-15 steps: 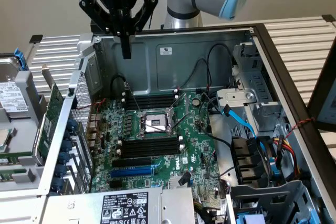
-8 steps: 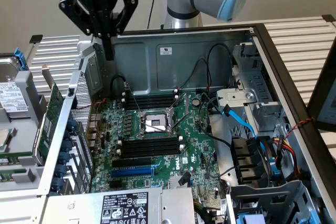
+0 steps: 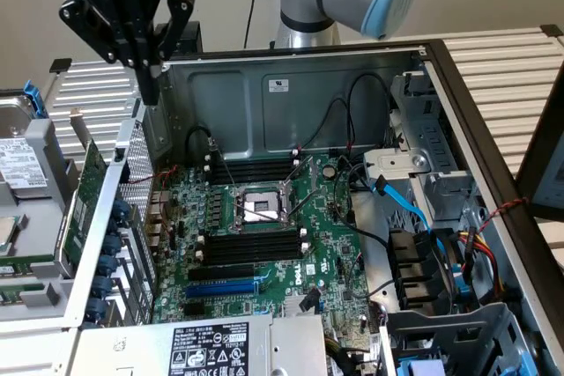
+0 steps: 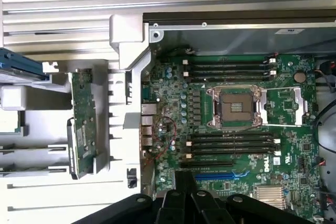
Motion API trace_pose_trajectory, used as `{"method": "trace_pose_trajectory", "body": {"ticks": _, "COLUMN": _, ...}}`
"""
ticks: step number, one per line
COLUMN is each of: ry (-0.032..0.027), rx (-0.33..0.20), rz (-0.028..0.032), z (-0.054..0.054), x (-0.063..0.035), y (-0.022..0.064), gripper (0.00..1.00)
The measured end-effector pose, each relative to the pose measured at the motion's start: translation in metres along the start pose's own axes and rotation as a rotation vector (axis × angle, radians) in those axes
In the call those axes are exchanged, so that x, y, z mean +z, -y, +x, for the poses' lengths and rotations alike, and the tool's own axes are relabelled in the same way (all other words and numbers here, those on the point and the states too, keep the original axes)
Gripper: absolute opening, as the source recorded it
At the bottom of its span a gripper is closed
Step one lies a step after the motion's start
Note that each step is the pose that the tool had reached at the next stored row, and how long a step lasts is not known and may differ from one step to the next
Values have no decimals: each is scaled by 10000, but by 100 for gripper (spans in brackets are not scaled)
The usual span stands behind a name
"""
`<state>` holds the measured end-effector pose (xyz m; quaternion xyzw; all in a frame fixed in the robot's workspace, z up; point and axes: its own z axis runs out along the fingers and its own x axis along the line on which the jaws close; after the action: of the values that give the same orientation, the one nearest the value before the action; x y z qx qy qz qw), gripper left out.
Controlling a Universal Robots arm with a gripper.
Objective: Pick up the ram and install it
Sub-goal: 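Reach for the ram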
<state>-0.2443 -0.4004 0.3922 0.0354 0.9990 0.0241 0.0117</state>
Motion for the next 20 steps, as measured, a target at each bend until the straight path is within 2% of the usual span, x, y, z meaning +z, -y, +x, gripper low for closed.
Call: {"method": "trace_pose_trajectory", "body": {"ticks": 20, "ry": 25, "rx": -2, "rz": -1, "z": 905, "x": -22, "y": 104, "gripper": 10}}
